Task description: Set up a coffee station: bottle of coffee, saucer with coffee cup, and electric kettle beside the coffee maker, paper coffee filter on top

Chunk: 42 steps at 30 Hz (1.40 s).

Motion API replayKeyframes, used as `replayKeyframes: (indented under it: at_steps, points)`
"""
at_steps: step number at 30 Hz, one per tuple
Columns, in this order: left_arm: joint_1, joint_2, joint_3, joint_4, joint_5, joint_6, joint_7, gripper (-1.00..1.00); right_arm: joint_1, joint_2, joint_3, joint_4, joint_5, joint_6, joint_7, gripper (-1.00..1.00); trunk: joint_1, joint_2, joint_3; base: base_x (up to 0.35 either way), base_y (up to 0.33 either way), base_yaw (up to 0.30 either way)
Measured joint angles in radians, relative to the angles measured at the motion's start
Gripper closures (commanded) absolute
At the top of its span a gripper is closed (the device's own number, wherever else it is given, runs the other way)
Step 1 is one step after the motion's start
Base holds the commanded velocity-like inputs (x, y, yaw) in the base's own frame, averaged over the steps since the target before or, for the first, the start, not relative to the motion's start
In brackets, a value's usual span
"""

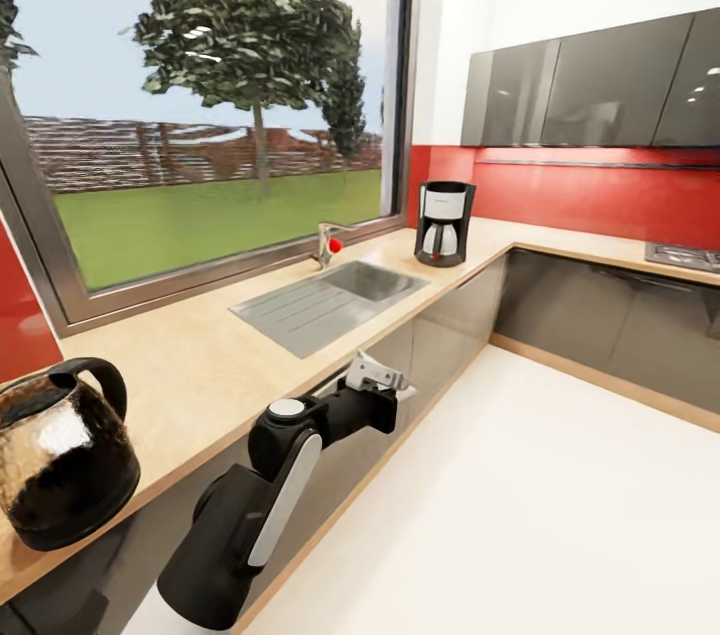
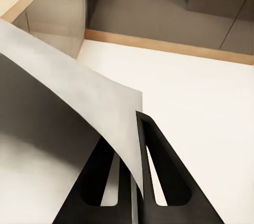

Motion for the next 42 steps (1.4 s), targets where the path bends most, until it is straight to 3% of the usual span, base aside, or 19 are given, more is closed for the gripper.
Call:
replayKeyframes:
  at_steps: [27, 42]
  points:
    - [0.000, 0.000, 0.001, 0.000, 0.000, 0.000, 0.000, 1.00, 0.000, 0.000, 0.001, 0.000, 0.000, 0.000, 0.000, -1.00, 0.000, 0.000, 0.000, 0.261, -0.210, -0.224]
    - [0.000, 0.000, 0.002, 0.000, 0.000, 0.000, 0.000, 1.00, 0.000, 0.000, 0.001, 0.000, 0.000, 0.000, 0.000, -1.00, 0.000, 0.000, 0.000, 0.295, -0.161, -0.021]
